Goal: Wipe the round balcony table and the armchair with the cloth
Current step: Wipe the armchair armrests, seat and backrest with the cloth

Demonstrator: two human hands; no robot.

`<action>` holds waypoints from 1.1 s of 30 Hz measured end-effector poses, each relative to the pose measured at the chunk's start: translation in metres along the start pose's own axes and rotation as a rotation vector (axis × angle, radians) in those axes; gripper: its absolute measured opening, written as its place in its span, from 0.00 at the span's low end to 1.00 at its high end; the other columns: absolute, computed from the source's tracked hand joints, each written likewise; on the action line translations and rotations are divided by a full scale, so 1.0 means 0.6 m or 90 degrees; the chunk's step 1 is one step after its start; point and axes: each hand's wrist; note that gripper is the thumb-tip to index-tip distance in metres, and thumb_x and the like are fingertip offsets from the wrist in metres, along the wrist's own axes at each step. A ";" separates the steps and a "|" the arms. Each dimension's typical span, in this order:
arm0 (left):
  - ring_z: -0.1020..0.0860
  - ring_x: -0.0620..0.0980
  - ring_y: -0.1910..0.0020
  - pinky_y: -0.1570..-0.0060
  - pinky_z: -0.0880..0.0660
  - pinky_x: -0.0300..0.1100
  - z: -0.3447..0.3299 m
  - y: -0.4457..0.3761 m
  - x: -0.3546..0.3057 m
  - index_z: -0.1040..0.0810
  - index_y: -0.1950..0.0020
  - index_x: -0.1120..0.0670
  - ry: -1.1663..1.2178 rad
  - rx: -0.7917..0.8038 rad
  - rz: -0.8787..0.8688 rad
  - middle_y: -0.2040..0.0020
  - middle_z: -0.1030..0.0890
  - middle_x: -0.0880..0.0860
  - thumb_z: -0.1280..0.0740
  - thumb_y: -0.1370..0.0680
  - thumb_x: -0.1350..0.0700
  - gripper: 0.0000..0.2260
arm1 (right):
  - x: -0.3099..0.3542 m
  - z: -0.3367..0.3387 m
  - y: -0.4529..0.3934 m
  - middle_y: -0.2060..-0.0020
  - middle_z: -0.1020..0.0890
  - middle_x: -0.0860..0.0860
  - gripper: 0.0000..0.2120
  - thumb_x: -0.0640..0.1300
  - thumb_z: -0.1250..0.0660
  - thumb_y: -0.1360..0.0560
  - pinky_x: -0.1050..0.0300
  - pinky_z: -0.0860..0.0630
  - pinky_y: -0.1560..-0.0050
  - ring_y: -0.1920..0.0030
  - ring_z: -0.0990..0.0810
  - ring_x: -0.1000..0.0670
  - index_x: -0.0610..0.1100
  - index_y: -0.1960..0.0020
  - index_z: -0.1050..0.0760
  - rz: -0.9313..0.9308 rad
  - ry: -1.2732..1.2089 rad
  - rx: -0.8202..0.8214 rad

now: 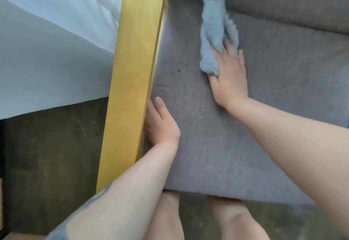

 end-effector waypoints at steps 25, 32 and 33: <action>0.61 0.50 0.23 0.27 0.64 0.49 -0.076 -0.051 -0.068 0.60 0.22 0.56 -0.393 0.085 -0.302 0.21 0.60 0.52 0.47 0.18 0.52 0.30 | 0.020 0.026 -0.114 0.24 0.40 0.51 0.27 0.47 0.44 0.23 0.46 0.57 0.24 0.24 0.48 0.50 0.49 0.24 0.42 -0.135 -0.021 -0.026; 0.60 0.50 0.23 0.26 0.62 0.49 -0.080 -0.031 -0.075 0.58 0.21 0.56 -0.361 0.105 -0.294 0.21 0.58 0.53 0.45 0.18 0.52 0.31 | -0.138 0.030 0.027 0.26 0.36 0.47 0.28 0.51 0.48 0.24 0.49 0.55 0.25 0.25 0.43 0.48 0.44 0.25 0.38 0.156 0.009 0.074; 0.60 0.49 0.23 0.26 0.62 0.49 -0.079 -0.032 -0.074 0.58 0.21 0.55 -0.366 0.096 -0.295 0.21 0.58 0.52 0.45 0.18 0.52 0.31 | -0.171 0.037 0.024 0.25 0.39 0.47 0.28 0.51 0.49 0.23 0.50 0.58 0.25 0.24 0.45 0.48 0.44 0.24 0.41 0.055 0.028 0.047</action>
Point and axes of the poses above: each hand's wrist, its own y-axis away from the middle knuckle, its own z-axis out of the back of the hand, x = y × z
